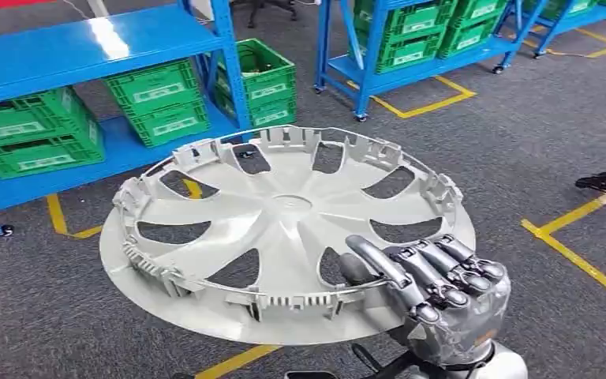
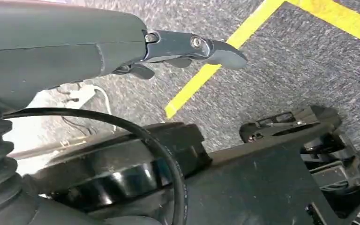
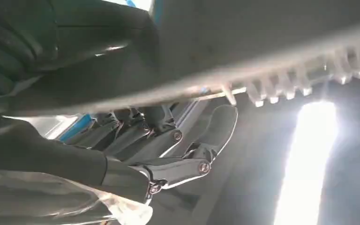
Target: Take the parts from the cabinet and place them on the table.
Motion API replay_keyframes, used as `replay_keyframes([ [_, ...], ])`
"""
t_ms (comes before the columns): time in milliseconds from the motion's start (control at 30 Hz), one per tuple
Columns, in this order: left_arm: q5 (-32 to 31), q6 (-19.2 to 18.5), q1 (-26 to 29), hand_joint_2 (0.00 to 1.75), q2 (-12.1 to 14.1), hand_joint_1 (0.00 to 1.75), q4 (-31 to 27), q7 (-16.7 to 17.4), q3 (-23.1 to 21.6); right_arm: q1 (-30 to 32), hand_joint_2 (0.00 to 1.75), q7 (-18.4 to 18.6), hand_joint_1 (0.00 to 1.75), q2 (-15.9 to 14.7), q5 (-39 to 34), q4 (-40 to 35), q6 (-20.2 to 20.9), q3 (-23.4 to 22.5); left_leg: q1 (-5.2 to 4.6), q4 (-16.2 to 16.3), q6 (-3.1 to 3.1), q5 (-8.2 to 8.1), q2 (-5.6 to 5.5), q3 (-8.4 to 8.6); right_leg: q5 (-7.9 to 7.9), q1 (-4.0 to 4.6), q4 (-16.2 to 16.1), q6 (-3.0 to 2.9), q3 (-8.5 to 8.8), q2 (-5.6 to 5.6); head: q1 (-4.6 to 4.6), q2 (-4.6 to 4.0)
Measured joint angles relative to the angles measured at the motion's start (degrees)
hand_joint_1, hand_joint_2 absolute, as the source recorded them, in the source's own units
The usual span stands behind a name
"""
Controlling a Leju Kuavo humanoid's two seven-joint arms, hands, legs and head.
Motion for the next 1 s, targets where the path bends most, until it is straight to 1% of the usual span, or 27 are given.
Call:
replay_keyframes([
  [33, 0.0, 0.0, 0.0, 1.75, 0.0, 0.00, 0.0, 0.0, 0.0, 0.0, 1.75, 0.0, 1.75, 0.0, 0.0, 0.0, 0.0, 0.0, 0.09, 0.2, -0.30, -0.19, 0.84, 0.03, 2.45, -0.10, -5.7, 0.07, 3.29, -0.95, 0.00, 0.00],
  [67, 0.0, 0.0, 0.0, 1.75, 0.0, 0.00, 0.0, 0.0, 0.0, -0.1, 1.75, 0.0, 1.75, 0.0, 0.0, 0.0, 0.0, 0.0, 0.11, 0.6, -0.66, -0.43, 1.46, 0.07, 3.86, -0.11, -10.8, 0.10, 6.37, -2.89, 0.04, 0.00],
  [100, 0.0, 0.0, 0.0, 1.75, 0.0, 0.00, 0.0, 0.1, 0.0, -0.2, 1.75, -0.1, 1.75, 0.0, 0.0, 0.0, 0.0, 0.0, -0.41, 0.8, -1.13, -0.70, 1.82, -0.10, 2.80, 0.62, -12.0, -0.32, 7.22, -4.33, 0.09, 0.00],
  [133, -0.1, 0.0, 0.0, 1.75, 0.0, 0.00, 0.0, 0.2, 0.0, -0.2, 1.75, -0.3, 1.75, 0.0, 0.0, -0.1, 0.0, 0.0, -0.43, 1.2, -1.49, -0.76, 2.19, -0.12, 3.38, 0.37, -12.1, -1.38, 7.15, -3.13, -0.26, 0.00],
  [233, -0.3, 0.0, -0.3, 1.75, 0.0, 0.00, 0.0, 0.4, 0.0, -0.2, 1.75, -0.8, 1.75, 0.1, 0.0, -0.2, 0.0, -0.2, -0.29, 1.2, -2.07, -0.64, 3.57, 0.15, 3.65, 0.52, -12.0, -2.43, 6.64, -1.62, -0.20, 0.00],
  [267, -0.4, 0.0, -0.4, 1.75, 0.0, 0.00, 0.0, 0.5, 0.0, -0.1, 1.75, -1.1, 1.75, 0.3, 0.0, -0.3, 0.0, -0.3, 0.00, 1.6, -2.61, -1.39, 2.30, -0.01, 3.96, 0.15, -12.1, -2.95, 6.69, -1.15, -0.19, 0.00],
  [300, -0.4, 0.0, -0.4, 1.75, 0.0, 0.00, 0.0, 0.7, 0.0, -0.2, 1.75, -1.4, 1.75, 0.4, 0.0, -0.4, 0.0, -0.4, 0.10, 3.5, -2.84, -3.24, -0.59, -0.62, 4.10, 0.12, -12.1, -3.20, 6.53, -0.60, -0.28, 0.00],
  [333, -0.4, 0.0, -0.3, 1.75, 0.0, 0.00, 0.0, 0.8, 0.0, -0.3, 1.75, -1.6, 1.75, 0.5, 0.0, -0.4, 0.0, -0.4, 0.20, 7.8, -2.93, -6.03, -2.27, -2.29, 4.25, 0.12, -12.1, -3.51, 6.35, 0.00, -0.35, 0.00],
  [367, -0.4, 0.0, -0.4, 1.75, 0.0, 0.00, 0.0, 0.8, 0.0, -0.3, 1.75, -1.8, 1.75, 0.6, 0.0, -0.4, 0.0, -0.5, 0.20, 12.8, -2.97, -8.54, -2.98, -4.31, 4.37, 0.15, -12.1, -3.70, 6.15, 0.65, -0.31, 0.00],
  [400, -0.4, 0.0, -0.6, 1.75, 0.0, 0.00, 0.0, 0.8, 0.0, -0.3, 1.75, -1.9, 1.75, 0.6, 0.0, -0.4, 0.0, -0.6, 0.16, 16.8, -2.99, -10.08, -3.23, -5.93, 4.47, 0.21, -12.1, -3.83, 6.02, 1.30, -0.35, 0.00],
  [433, -0.4, 0.0, -0.8, 1.75, 0.0, 0.00, 0.0, 0.9, 0.0, -0.3, 1.75, -2.0, 1.75, 0.7, 0.0, -0.4, 0.0, -0.7, 0.17, 18.9, -2.95, -10.39, -3.32, -6.59, 4.57, 0.24, -12.1, -3.87, 5.94, 2.02, -0.28, 0.00],
  [467, -0.4, 0.0, -0.8, 1.75, 0.0, 0.00, 0.0, 0.9, 0.0, -0.2, 1.75, -2.2, 1.75, 0.8, 0.0, -0.4, 0.0, -0.8, 0.17, 18.4, -2.83, -9.41, -3.39, -6.11, 4.67, 0.24, -12.1, -3.85, 5.90, 2.84, -0.31, 0.00],
  [500, -0.6, 0.0, -0.8, 1.75, 0.0, 0.00, 0.0, 0.9, 0.0, -0.1, 1.75, -2.4, 1.75, 0.9, 0.0, -0.5, 0.0, -1.0, 0.19, 15.6, -2.64, -7.23, -3.47, -4.63, 4.78, 0.23, -12.0, -3.77, 5.88, 3.77, -0.35, 0.00],
  [533, -0.8, 0.0, -0.7, 1.75, 0.0, 0.00, 0.0, 0.9, 0.0, -0.1, 1.75, -2.7, 1.75, 1.1, 0.0, -0.7, 0.0, -1.2, 0.21, 10.6, -2.36, -4.31, -4.01, -2.21, 4.93, 0.23, -12.0, -3.57, 5.90, 4.78, -0.33, 0.00],
  [567, -1.0, 0.0, -0.7, 1.75, 0.1, 0.00, 0.0, 0.9, 0.0, -0.1, 1.75, -2.9, 1.75, 1.2, 0.2, -0.9, 0.0, -1.3, 0.28, 5.3, -2.02, -1.76, -5.94, 0.16, 5.05, 0.19, -12.0, -3.38, 5.89, 5.59, -0.33, 0.00],
  [600, -1.0, 0.0, -0.5, 1.75, 0.2, 0.00, 0.0, 1.0, 0.0, -0.1, 1.75, -2.9, 1.75, 1.2, 0.2, -0.9, 0.0, -1.3, 0.43, 2.9, -1.64, -1.94, -9.15, 1.35, 5.22, 0.15, -12.0, -3.11, 5.69, 6.16, -0.29, 0.00],
  [633, -1.0, 0.0, -0.3, 1.75, 0.1, 0.00, 0.0, 1.0, 0.0, -0.3, 1.75, -3.0, 1.75, 1.3, 0.2, -0.9, 0.0, -1.4, 0.57, 1.6, -1.66, -1.94, -9.45, 1.45, 5.36, 0.36, -11.7, -2.84, 5.29, 6.80, -0.22, 0.00],
  [700, -1.0, 0.0, -0.5, 1.75, 0.1, 0.00, 0.0, 1.0, 0.0, 0.0, 1.75, -3.1, 1.75, 1.4, 0.3, -1.1, 0.0, -1.6, 0.17, 1.5, -1.64, -2.43, -8.42, 1.31, 6.06, -0.12, -12.0, -1.79, 4.35, 7.95, -0.24, 0.00],
  [733, -1.1, 0.0, -0.6, 1.75, 0.1, 0.00, 0.0, 1.0, 0.0, 0.1, 1.75, -3.1, 1.75, 1.5, 0.3, -1.2, 0.0, -1.6, 0.11, 1.3, -1.28, -2.14, -7.74, 1.31, 6.43, -0.18, -12.3, -1.23, 4.21, 8.62, -0.31, 0.00],
  [767, -1.2, -0.2, -0.6, 1.75, -0.2, 0.00, 0.0, 0.9, -0.1, 0.1, 1.75, -3.2, 1.75, 1.5, 0.4, -1.3, 0.0, -1.7, 0.73, 0.5, -0.86, -1.59, -6.69, 1.39, 6.36, -0.25, -12.1, -1.11, 3.62, 8.60, -0.31, 0.00],
  [800, -1.3, -0.2, -0.6, 1.75, -0.2, 0.00, 0.0, 0.9, -0.1, 0.2, 1.75, -3.3, 1.75, 1.5, 0.4, -1.4, 0.0, -1.8, 0.62, 0.4, -0.60, -1.36, -5.85, 1.38, 5.18, 0.30, -10.8, -1.01, 2.84, 4.84, -0.04, 0.00],
  [833, -1.5, -0.4, -0.6, 1.75, -0.2, 0.00, 0.0, 0.9, -0.1, 0.1, 1.75, -3.5, 1.75, 1.5, 0.5, -1.4, 0.0, -1.9, 0.50, 0.4, -0.32, -1.30, -4.97, 1.22, 2.88, 0.38, -7.4, -0.89, 1.29, 2.49, 0.35, 0.00],
  [867, -1.6, -0.6, -0.4, 1.75, -0.2, 0.00, 0.0, 0.9, -0.1, -0.1, 1.75, -3.6, 1.75, 1.5, 0.5, -1.4, 0.0, -1.9, 0.30, 0.4, -0.25, -1.29, -3.91, 1.16, 0.42, 0.36, -2.7, -0.75, -0.71, 1.45, 0.44, 0.00],
  [900, -1.6, -0.7, -0.3, 1.75, -0.1, 0.00, 0.0, 0.9, 0.0, -0.1, 1.75, -3.7, 1.75, 1.5, 0.5, -1.5, 0.0, -2.0, 0.17, 0.4, -0.23, -1.30, -2.78, 1.09, -1.62, 0.36, 2.0, -0.61, -2.69, 0.90, 0.35, 0.00],
  [933, -1.6, -0.8, -0.3, 1.75, -0.1, 0.00, 0.0, 0.9, 0.0, 0.0, 1.75, -3.8, 1.75, 1.5, 0.5, -1.5, 0.0, -2.1, 0.09, 0.4, -0.21, -1.31, -1.87, 1.05, -2.52, 0.36, 4.9, -0.50, -3.81, 0.65, 0.44, 0.00],
  [967, -1.7, -0.8, -0.3, 1.75, 0.0, 0.00, 0.0, 1.0, 0.0, 0.2, 1.75, -4.0, 1.75, 1.5, 0.5, -1.5, 0.0, -2.2, 0.04, 0.4, -0.22, -1.31, -1.01, 1.06, -2.14, 0.36, 5.2, -0.50, -3.66, 0.55, 0.39, 0.00],
  [1000, -1.7, -0.8, -0.4, 1.75, 0.0, 0.00, 0.0, 1.0, -0.1, 0.2, 1.75, -4.2, 1.75, 1.5, 0.5, -1.5, 0.0, -2.3, -0.01, 0.4, -0.21, -1.33, -0.14, 1.09, -0.65, 0.36, 2.9, -0.56, -2.08, 0.36, 0.42, 0.00],
])
